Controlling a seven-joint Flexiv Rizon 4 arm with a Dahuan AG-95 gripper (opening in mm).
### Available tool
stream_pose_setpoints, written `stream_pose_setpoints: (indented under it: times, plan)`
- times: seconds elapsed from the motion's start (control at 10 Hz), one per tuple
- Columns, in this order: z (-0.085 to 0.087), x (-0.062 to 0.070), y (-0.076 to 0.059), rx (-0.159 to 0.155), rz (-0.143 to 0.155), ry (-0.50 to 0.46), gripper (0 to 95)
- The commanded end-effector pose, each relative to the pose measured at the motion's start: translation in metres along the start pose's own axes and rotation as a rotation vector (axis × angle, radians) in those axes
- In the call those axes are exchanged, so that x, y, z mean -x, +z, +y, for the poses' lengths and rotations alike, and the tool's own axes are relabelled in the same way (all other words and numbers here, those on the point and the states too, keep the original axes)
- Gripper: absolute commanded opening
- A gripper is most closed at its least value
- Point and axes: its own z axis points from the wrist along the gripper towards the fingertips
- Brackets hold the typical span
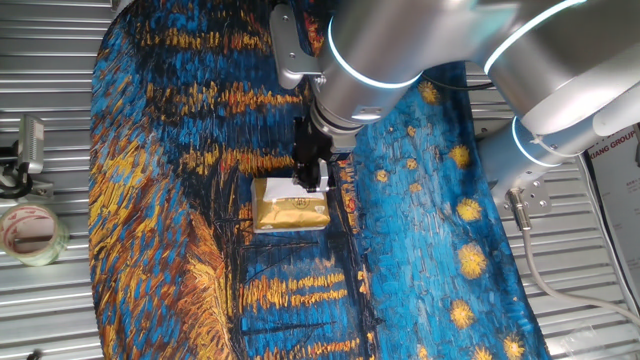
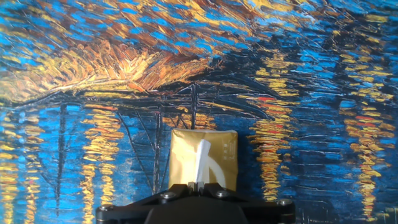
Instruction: Pull out a napkin
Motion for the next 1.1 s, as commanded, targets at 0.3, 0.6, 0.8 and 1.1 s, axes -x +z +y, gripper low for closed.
stream_pose_setpoints:
  times: [0.3, 0.6, 0.8, 1.1]
  plan:
    - [0.002, -0.001, -0.005, 0.0, 0.007, 0.003, 0.0]
    - [0.003, -0.002, -0.008, 0.001, 0.01, 0.006, 0.0]
    - [0.005, -0.003, -0.012, 0.001, 0.015, 0.008, 0.0]
    - [0.006, -0.003, -0.013, 0.005, 0.017, 0.009, 0.0]
